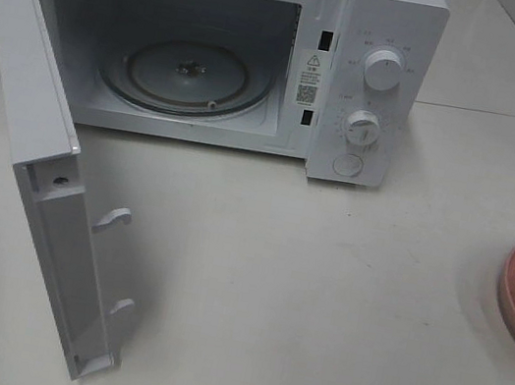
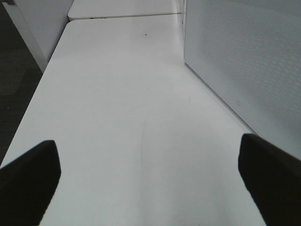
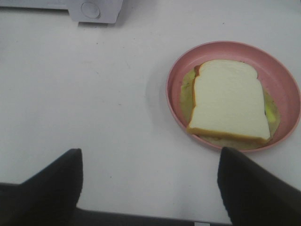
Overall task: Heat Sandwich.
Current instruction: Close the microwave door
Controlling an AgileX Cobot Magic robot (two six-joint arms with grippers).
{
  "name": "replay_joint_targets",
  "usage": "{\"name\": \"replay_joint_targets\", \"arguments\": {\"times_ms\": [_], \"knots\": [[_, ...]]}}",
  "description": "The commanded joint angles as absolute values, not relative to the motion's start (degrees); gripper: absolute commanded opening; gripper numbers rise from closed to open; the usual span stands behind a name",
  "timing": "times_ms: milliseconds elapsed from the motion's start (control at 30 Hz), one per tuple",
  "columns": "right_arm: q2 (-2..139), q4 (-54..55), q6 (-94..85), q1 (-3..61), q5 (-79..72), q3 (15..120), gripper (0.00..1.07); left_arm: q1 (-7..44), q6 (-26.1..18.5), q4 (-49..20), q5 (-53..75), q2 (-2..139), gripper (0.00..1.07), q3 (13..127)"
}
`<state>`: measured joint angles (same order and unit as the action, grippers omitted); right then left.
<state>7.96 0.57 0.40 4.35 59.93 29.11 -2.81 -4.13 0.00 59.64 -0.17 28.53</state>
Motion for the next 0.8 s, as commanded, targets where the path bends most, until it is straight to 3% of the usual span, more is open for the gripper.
{"name": "replay_joint_targets", "arguments": {"times_ms": [33, 300, 800], "knots": [[5.6, 0.6, 0.6, 3.1, 59.5, 28.9, 0.77, -2.9, -3.8, 0.0, 59.3, -1.4, 0.98, 28.4], [-1.8, 0.6, 0.5, 0.9, 59.5, 28.9, 0.77, -2.9, -3.8, 0.0, 59.3, -1.4, 0.98, 28.4], [-1.7, 0.6, 0.5, 0.6, 59.5, 28.9, 0.75, -2.9, -3.8, 0.0, 59.3, -1.4, 0.98, 28.4]]}}
